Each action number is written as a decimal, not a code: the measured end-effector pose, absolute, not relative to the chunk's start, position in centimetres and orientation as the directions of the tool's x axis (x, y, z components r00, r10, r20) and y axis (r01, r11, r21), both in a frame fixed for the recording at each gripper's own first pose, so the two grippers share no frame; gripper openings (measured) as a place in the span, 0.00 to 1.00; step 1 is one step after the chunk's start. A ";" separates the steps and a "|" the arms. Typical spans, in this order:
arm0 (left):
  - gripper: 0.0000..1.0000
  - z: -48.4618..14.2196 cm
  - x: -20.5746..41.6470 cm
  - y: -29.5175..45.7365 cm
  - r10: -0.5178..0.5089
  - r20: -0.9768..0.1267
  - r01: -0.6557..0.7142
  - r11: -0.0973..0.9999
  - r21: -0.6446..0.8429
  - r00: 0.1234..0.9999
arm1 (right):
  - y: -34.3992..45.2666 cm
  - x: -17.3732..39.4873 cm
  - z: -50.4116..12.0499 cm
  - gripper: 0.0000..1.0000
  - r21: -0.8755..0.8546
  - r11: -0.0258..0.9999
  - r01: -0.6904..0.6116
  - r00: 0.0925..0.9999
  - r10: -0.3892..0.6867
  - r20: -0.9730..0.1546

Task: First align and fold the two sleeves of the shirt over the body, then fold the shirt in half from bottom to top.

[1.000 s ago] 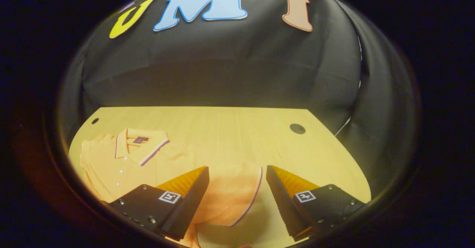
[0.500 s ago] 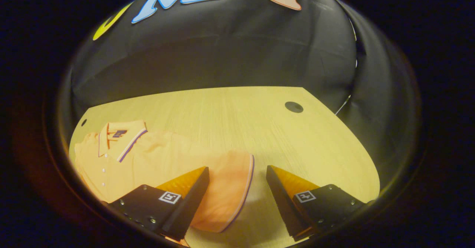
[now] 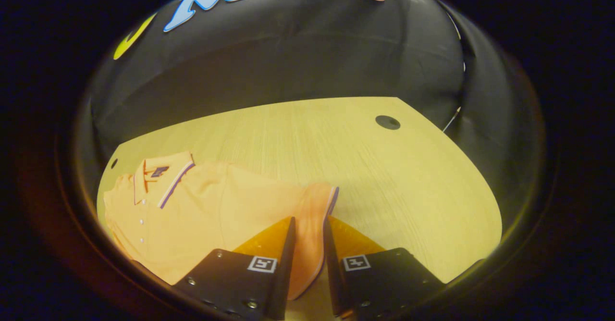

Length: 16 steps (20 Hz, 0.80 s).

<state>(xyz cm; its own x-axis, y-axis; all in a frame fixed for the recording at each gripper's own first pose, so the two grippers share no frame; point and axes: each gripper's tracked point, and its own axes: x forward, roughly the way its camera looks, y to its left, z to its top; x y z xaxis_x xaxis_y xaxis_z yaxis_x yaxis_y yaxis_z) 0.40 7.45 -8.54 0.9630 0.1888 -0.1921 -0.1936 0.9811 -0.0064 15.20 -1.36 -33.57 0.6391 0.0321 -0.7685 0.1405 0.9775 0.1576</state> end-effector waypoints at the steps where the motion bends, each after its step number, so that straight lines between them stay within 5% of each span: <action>1: 0.94 -8.7 0.3 7.5 0.189 -0.195 -0.194 0.981 -0.008 0.962 | -1.0 15.2 -33.9 0.11 0.164 0.976 0.146 0.635 0.035 -0.772; 2: 0.94 -8.9 0.3 7.7 0.190 -0.198 -0.195 0.981 -0.009 0.962 | -0.9 15.2 -33.3 0.12 0.160 0.973 0.163 0.631 0.022 -0.775; 3: 0.94 -9.1 0.3 7.8 0.189 -0.201 -0.196 0.981 -0.011 0.961 | -0.9 15.4 -33.2 0.02 0.160 0.973 0.165 0.637 0.019 -0.771; 16: 0.94 -11.6 0.9 10.1 0.172 -0.223 -0.188 0.981 -0.054 0.960 | 6.3 15.6 -24.7 0.02 0.128 0.989 -0.068 0.738 0.137 -0.661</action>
<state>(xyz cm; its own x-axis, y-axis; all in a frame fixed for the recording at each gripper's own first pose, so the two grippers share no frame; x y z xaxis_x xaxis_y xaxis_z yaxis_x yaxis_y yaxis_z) 0.89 10.13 -11.62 0.9596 0.1717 -0.2231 -0.1880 0.9807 -0.0537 15.57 6.26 -24.73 0.7380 0.1367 -0.6608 -0.0684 0.9894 0.1283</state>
